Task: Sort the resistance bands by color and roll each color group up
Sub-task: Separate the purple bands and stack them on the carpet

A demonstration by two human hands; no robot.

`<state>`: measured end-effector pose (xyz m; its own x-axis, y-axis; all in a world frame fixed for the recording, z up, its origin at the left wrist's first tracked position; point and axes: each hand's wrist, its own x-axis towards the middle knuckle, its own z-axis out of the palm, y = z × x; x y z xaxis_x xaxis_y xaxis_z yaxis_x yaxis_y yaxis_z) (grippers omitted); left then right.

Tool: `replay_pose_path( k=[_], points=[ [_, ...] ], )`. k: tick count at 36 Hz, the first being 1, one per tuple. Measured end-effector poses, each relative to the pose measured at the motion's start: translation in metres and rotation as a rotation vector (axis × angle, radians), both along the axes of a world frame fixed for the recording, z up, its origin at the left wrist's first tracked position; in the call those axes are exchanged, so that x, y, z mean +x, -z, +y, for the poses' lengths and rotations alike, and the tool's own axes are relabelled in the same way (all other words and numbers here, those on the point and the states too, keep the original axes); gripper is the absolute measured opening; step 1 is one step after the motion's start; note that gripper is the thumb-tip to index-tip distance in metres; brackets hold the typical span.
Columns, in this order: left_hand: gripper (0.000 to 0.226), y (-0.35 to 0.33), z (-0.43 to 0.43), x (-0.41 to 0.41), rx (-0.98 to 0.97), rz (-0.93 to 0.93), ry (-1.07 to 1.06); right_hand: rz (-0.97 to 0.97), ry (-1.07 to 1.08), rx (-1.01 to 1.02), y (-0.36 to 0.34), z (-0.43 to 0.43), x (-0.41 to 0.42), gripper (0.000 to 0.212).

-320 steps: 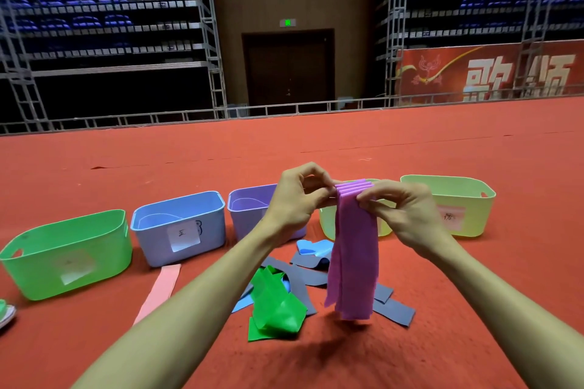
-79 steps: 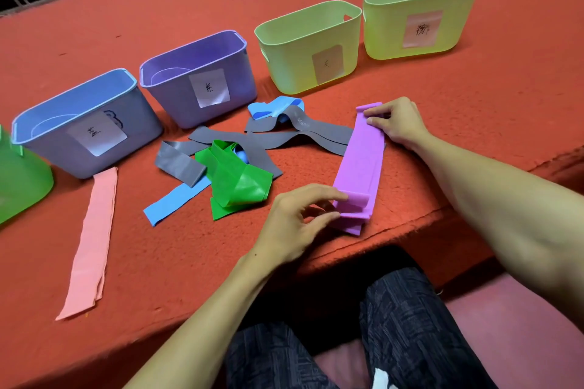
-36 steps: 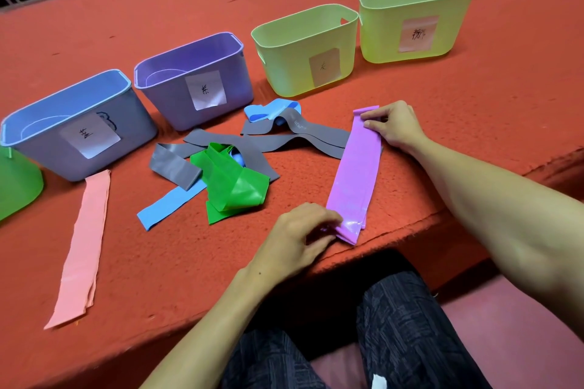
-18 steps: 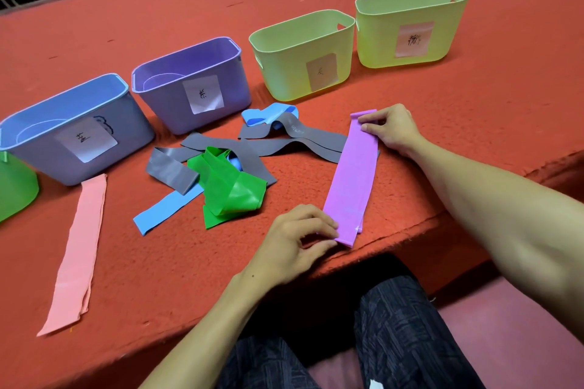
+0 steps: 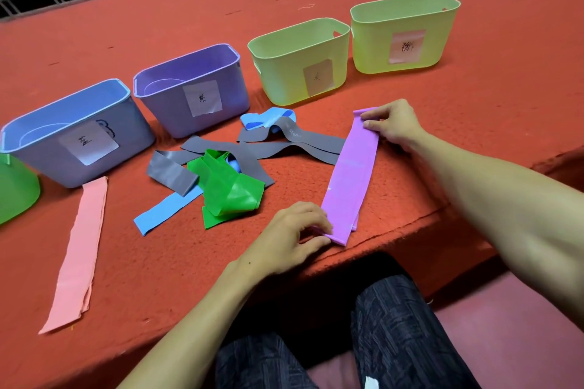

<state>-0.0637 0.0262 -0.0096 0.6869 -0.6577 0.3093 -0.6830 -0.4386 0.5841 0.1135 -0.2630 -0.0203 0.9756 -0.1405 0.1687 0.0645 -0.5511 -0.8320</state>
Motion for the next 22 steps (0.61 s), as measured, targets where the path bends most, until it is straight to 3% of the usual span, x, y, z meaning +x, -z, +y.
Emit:
replay_pose_path(
  k=[11, 22],
  points=[
    [0.008, -0.011, 0.001, -0.001, -0.049, 0.001, 0.038, -0.028, 0.056, -0.024, 0.003, 0.005, -0.012, 0.021],
    [0.014, 0.002, 0.003, 0.005, 0.033, -0.013, 0.081, -0.011, 0.031, 0.015, -0.003, 0.005, -0.016, 0.021]
  ],
)
